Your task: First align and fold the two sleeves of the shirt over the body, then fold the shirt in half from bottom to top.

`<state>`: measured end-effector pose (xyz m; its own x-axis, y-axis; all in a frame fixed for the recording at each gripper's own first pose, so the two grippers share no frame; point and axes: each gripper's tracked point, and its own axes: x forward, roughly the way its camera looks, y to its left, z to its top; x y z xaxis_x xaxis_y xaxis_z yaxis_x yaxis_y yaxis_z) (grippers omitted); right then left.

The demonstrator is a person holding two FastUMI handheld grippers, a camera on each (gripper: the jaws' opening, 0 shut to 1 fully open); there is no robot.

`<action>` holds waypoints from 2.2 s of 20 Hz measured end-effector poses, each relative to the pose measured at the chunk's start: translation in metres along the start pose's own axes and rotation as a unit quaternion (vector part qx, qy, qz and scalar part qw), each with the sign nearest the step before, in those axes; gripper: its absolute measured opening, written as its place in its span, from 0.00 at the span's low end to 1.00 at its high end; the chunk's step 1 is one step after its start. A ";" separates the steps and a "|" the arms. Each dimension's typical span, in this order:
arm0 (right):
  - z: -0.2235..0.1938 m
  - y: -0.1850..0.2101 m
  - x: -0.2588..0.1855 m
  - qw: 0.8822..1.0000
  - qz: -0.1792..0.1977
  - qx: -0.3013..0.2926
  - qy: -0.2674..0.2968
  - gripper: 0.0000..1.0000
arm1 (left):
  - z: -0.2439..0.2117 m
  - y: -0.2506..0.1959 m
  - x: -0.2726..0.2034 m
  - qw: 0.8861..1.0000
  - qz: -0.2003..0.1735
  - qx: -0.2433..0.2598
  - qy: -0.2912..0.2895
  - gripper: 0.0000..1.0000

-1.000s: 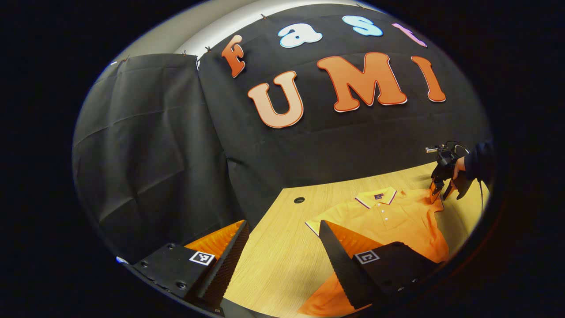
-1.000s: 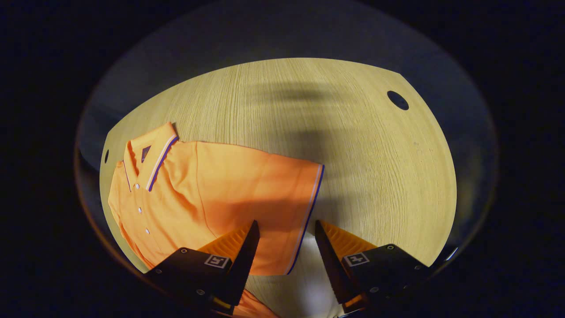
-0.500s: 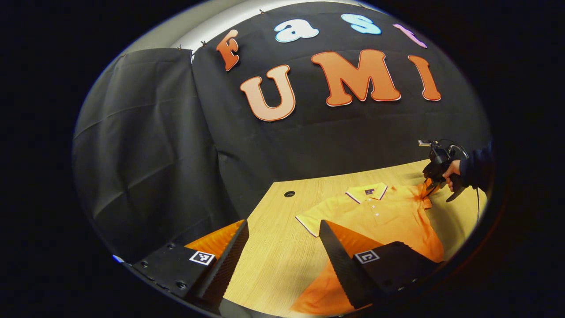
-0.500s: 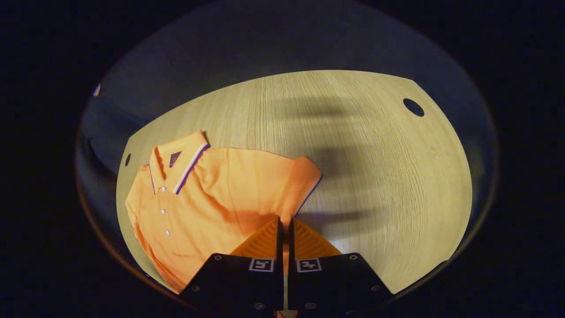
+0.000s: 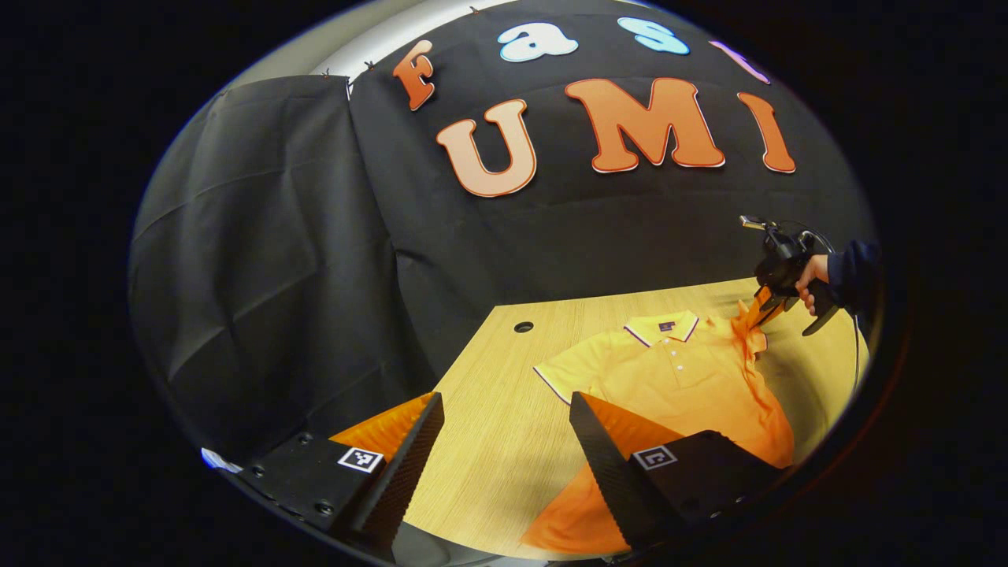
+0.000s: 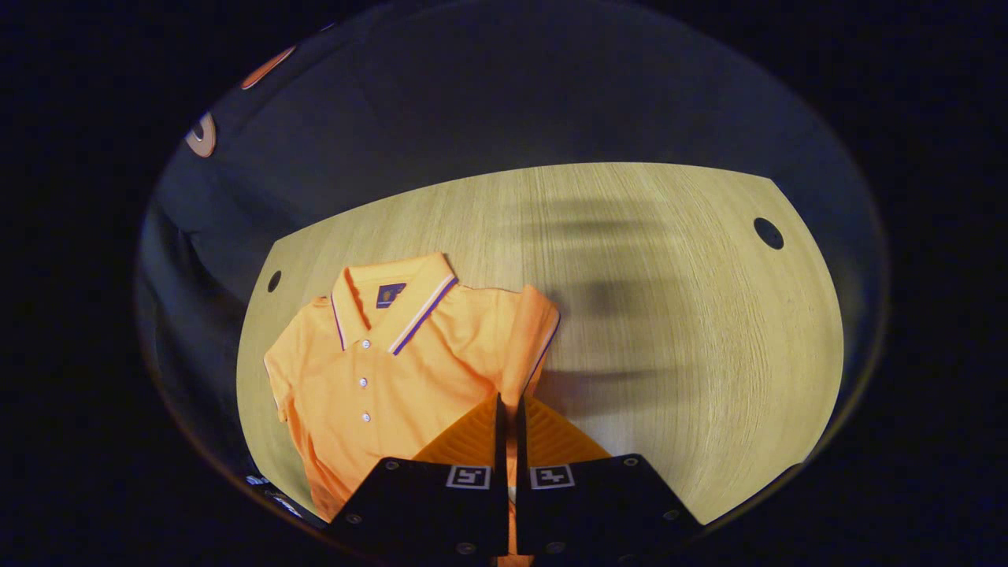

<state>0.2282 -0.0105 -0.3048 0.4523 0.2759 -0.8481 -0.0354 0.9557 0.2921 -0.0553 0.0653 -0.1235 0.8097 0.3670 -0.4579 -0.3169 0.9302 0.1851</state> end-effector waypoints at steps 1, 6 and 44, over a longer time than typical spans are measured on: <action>0.004 0.006 -0.001 1.000 0.003 0.000 -0.007 0.04 | -0.003 -0.002 0.000 1.000 -0.003 -0.001 0.004 0.99; 0.002 0.053 -0.007 0.997 0.070 0.012 0.003 0.07 | -0.007 0.001 -0.007 1.000 0.004 -0.003 0.004 0.99; -0.095 0.046 -0.249 0.943 -0.100 0.045 -0.315 0.94 | -0.024 -0.073 0.269 0.947 -0.238 -0.061 0.206 1.00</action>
<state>0.0298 -0.0259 -0.1225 0.8821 -0.0510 -0.4683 0.1692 0.9621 0.2139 0.1736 0.0959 -0.2807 0.6217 -0.1475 -0.7692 -0.0382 0.9752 -0.2179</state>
